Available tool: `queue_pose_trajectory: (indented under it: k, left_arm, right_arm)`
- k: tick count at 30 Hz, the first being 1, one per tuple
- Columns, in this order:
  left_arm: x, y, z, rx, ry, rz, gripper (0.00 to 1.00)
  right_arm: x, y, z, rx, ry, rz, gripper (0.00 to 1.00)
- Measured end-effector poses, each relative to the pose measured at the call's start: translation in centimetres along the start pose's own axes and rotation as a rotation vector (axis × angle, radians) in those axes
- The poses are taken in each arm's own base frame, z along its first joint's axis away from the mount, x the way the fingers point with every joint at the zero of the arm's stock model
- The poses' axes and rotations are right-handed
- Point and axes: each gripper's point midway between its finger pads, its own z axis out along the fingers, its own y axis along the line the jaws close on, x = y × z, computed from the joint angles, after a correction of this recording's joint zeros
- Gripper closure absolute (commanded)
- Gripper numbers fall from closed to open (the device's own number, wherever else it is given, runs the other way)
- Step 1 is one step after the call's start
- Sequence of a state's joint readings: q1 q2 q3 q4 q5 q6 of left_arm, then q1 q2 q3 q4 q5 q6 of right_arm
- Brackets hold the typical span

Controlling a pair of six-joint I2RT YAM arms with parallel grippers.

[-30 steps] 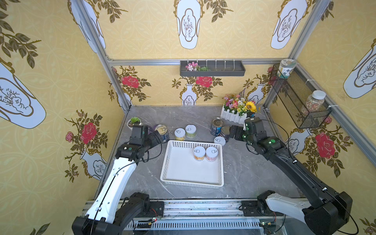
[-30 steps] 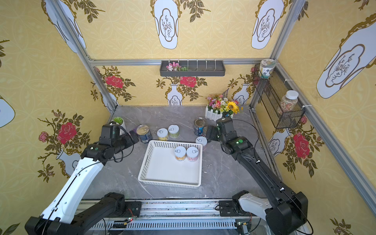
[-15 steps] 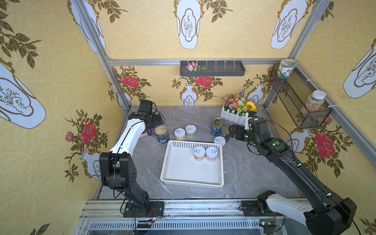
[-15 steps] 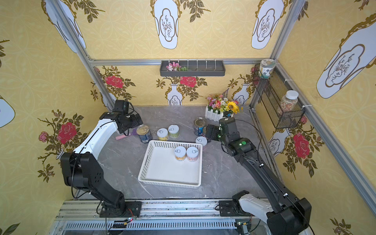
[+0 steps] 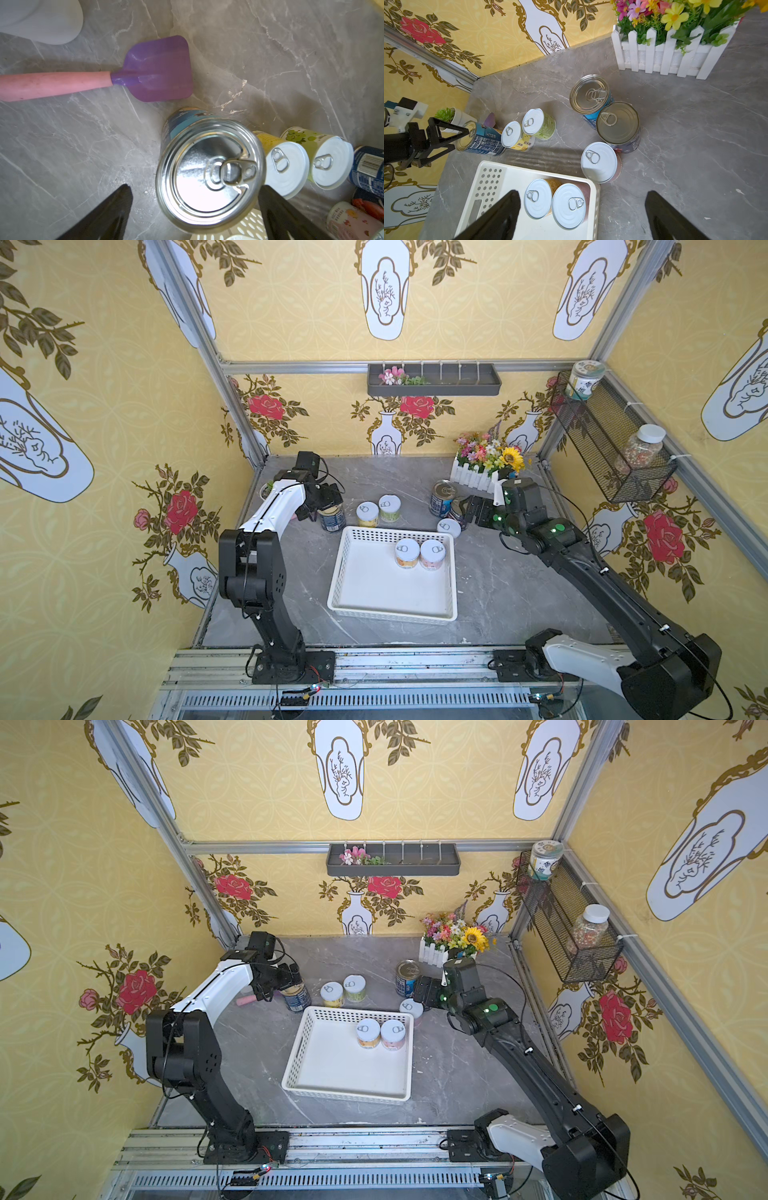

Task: Put the canned food in the basket
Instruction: Pick up the canned food from the center of the board.

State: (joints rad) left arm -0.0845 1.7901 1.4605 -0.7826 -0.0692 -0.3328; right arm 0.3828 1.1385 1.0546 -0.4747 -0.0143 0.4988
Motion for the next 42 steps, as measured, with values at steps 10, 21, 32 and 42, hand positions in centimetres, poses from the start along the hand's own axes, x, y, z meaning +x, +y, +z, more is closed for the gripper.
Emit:
queue_pose_trajectory:
  k: [10,21,32,42]
  left_arm:
    - [0.4,-1.6,-0.1,0.035,0.009,0.026,0.00]
    - [1.1,-1.0,1.7,-0.023,0.045,0.036,0.00]
    - [0.8,-0.8,2.0,-0.087,0.024,0.057,0.05]
    - [-0.5,0.3,3.0,-0.185,0.017,0.056,0.00]
  right_arm:
    - [0.4,0.3,0.3,-0.015,0.019,0.001,0.03]
    - [0.5,0.3,0.8,-0.011,0.034,0.002,0.03]
    - [0.5,0.4,0.9,-0.018,0.038,0.002,0.03]
    - [0.9,0.4,1.5,-0.013,0.059,0.000,0.03]
